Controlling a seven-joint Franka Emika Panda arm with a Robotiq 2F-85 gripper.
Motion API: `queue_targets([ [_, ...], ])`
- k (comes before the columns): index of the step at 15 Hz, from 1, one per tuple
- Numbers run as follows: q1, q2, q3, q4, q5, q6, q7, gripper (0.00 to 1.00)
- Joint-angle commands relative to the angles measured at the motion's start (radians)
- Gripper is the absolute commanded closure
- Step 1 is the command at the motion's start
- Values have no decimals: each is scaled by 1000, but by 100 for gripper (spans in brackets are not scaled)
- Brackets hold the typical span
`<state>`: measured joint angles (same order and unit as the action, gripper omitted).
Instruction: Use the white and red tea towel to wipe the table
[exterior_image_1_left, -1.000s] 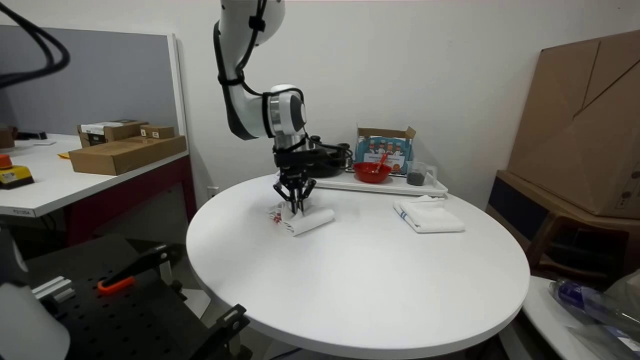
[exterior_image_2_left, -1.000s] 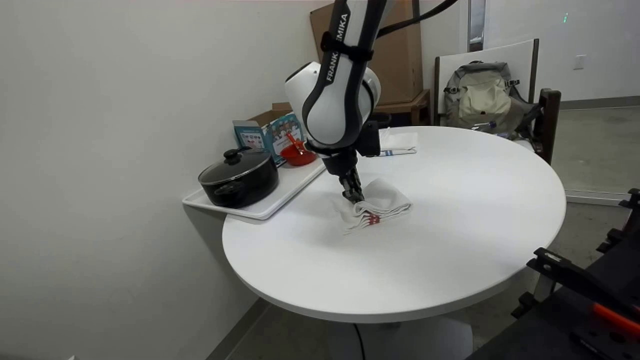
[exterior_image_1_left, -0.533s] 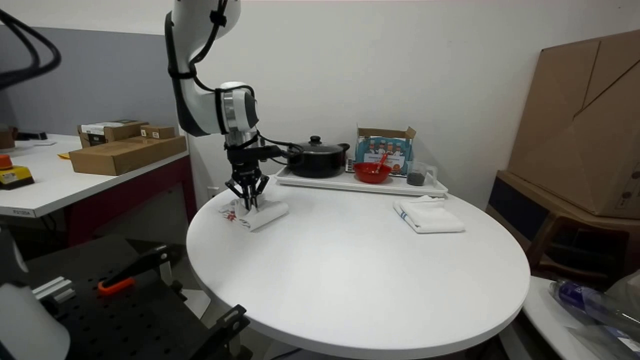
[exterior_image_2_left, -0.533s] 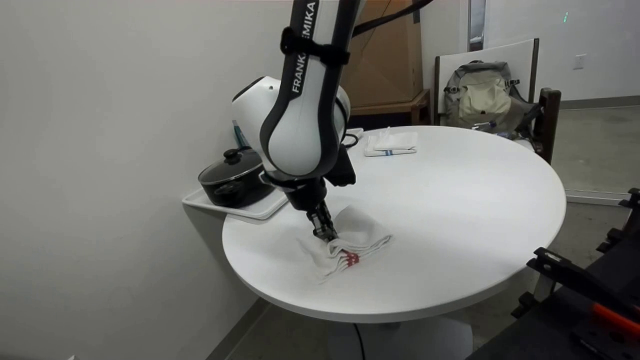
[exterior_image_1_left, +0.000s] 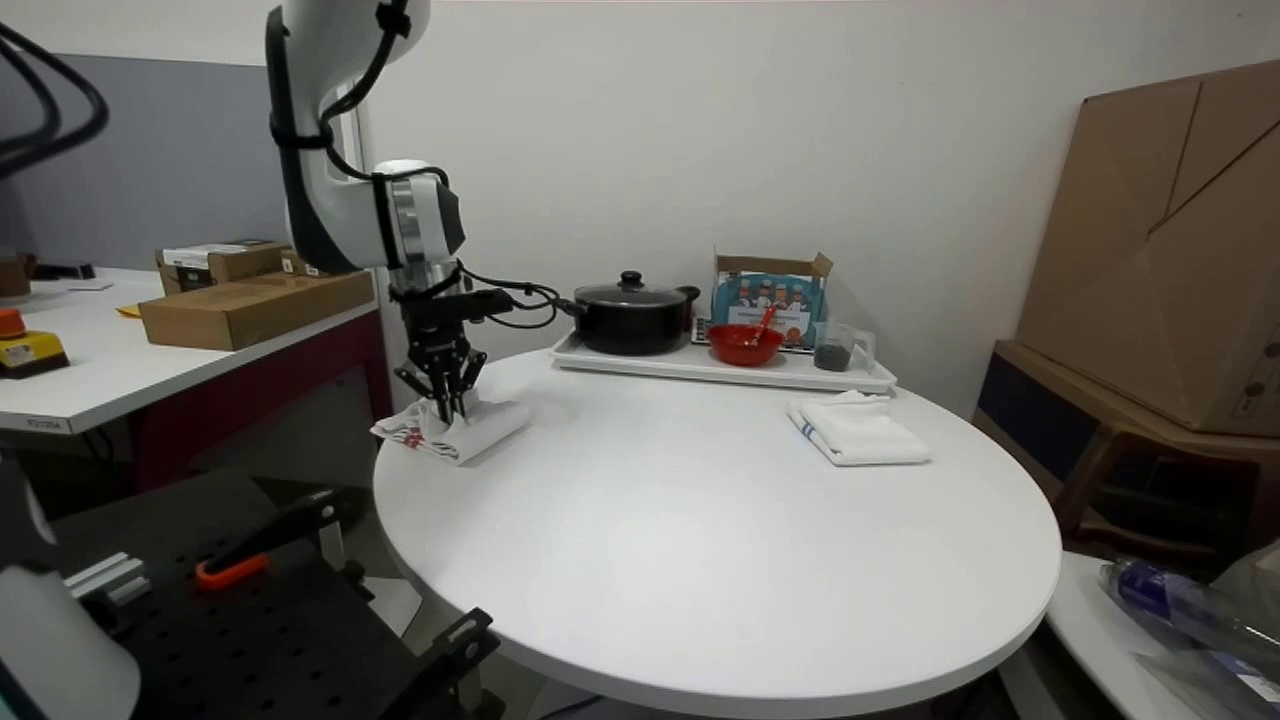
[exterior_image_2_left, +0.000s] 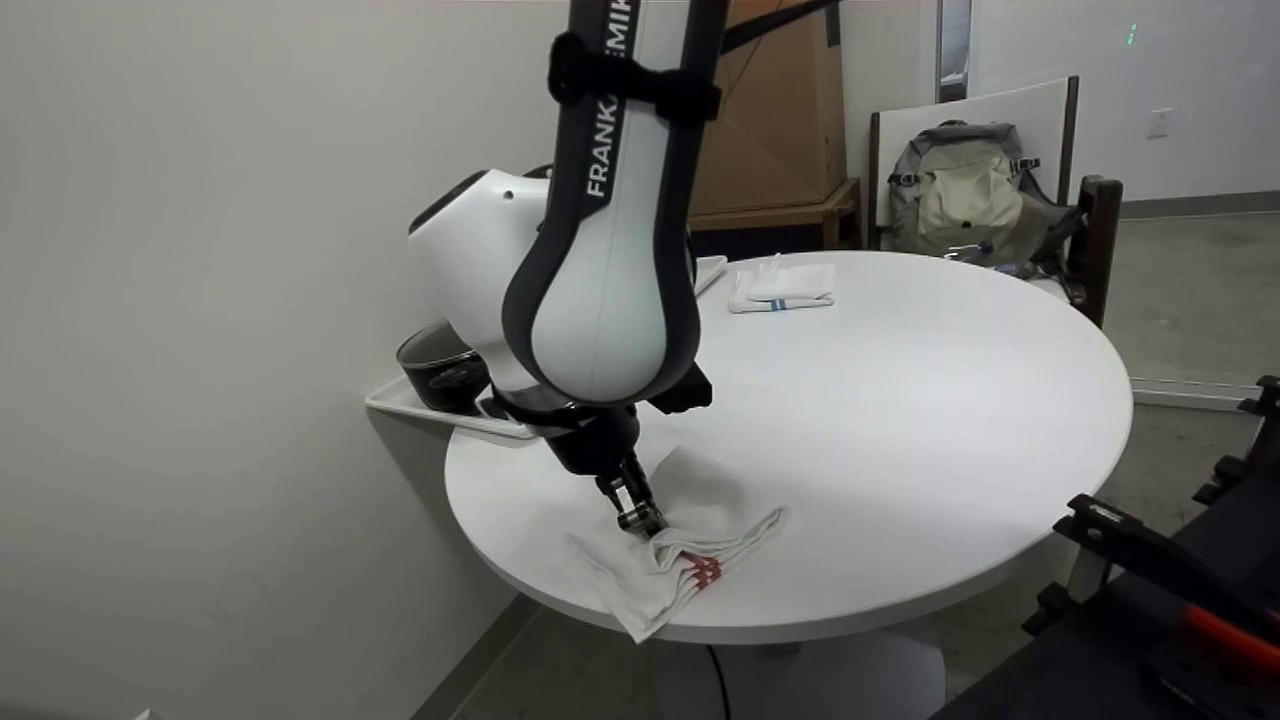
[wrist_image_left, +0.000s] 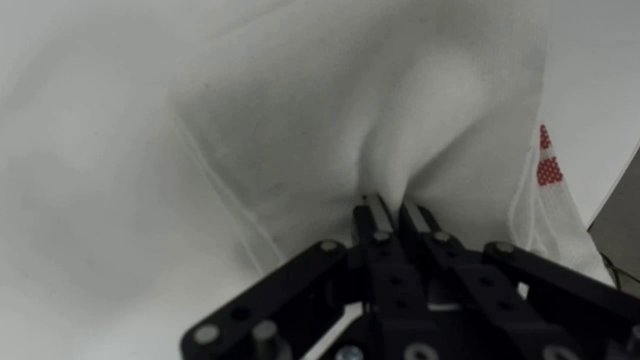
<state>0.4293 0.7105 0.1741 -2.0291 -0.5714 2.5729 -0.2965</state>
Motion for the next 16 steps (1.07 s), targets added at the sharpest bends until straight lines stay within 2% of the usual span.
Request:
queue_targets([
  [1,-47,6,-55,-81,-46,75,8,95],
  [6,-162,-54,-150,-141,-77,103,-2,95],
  [10,-290,-54,-215,-107,-84,140,-20,95],
  [16,-443,-52,-259,-51,-47,191,-38,95],
])
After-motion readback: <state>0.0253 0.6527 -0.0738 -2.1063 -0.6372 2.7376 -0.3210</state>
